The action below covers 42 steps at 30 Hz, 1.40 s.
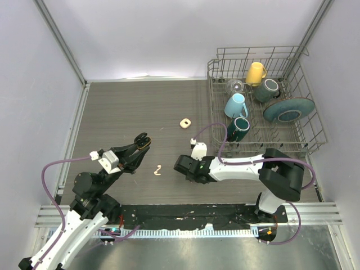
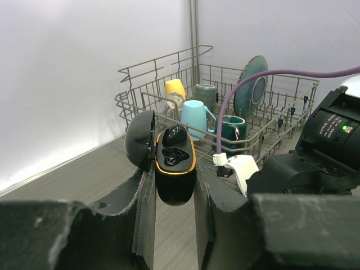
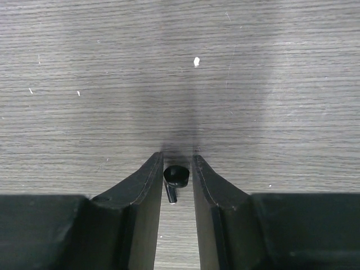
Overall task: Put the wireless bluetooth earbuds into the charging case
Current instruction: Pick up the earbud from the center of the board.
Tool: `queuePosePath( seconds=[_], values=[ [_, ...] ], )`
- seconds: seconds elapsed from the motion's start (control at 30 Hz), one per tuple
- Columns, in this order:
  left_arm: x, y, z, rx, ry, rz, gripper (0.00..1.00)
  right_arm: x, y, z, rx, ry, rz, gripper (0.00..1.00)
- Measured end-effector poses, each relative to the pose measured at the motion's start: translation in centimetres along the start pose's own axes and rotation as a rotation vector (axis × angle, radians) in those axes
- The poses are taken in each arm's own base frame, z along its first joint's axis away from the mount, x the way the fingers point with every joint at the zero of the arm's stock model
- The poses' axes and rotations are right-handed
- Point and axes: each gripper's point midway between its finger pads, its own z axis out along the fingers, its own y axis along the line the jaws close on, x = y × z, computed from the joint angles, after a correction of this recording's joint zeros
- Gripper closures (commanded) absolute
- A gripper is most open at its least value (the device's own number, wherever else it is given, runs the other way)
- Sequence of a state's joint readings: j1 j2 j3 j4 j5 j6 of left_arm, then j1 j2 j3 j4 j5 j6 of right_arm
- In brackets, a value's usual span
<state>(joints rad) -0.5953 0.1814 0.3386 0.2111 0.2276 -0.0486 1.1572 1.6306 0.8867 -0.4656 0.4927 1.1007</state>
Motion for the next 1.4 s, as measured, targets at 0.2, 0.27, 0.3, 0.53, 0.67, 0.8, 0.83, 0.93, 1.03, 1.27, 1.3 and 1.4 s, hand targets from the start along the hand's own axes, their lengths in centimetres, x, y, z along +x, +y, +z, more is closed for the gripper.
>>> queuePosePath(
  seconds=[0.2,0.27,0.3,0.53,0.67,0.8,0.83,0.93,1.03,1.27,1.3,1.4],
  values=[
    [0.00,0.00,0.00,0.000,0.000,0.000,1.00,0.34,0.08,-0.20,0.009,0.005,-0.016,0.66],
    [0.00,0.00,0.00,0.000,0.000,0.000,1.00,0.62,0.15,-0.36,0.015,0.008,-0.024,0.63],
    [0.00,0.00,0.00,0.000,0.000,0.000,1.00,0.70,0.20,-0.39,0.018,0.008,-0.022,0.61],
    [0.00,-0.01,0.00,0.000,0.000,-0.001,1.00,0.85,0.02,-0.56,0.041,-0.004,0.022,0.61],
    [-0.01,0.00,0.00,0.000,0.000,0.000,1.00,0.85,0.05,-0.56,0.043,-0.005,0.037,0.64],
    [-0.01,0.00,0.00,0.000,0.000,-0.001,1.00,0.89,0.07,-0.57,0.042,-0.003,0.037,0.67],
    [-0.01,0.00,0.00,0.000,0.000,-0.001,1.00,0.91,0.10,-0.58,0.041,-0.002,0.038,0.68],
    [-0.04,-0.01,-0.02,0.000,-0.001,0.000,1.00,0.94,0.18,-0.56,0.038,0.000,0.039,0.69],
    [-0.06,0.00,-0.02,0.000,-0.002,0.000,1.00,0.94,0.18,-0.56,0.038,0.000,0.039,0.69],
    [-0.06,0.00,-0.02,0.000,-0.002,0.000,1.00,0.94,0.15,-0.55,0.039,-0.001,0.038,0.69],
    [-0.06,0.00,-0.02,0.000,-0.002,0.000,1.00,0.94,0.15,-0.55,0.039,-0.001,0.038,0.70],
    [-0.06,0.00,-0.02,0.000,-0.002,0.000,1.00,0.95,0.14,-0.55,0.039,-0.001,0.038,0.75]
  ],
)
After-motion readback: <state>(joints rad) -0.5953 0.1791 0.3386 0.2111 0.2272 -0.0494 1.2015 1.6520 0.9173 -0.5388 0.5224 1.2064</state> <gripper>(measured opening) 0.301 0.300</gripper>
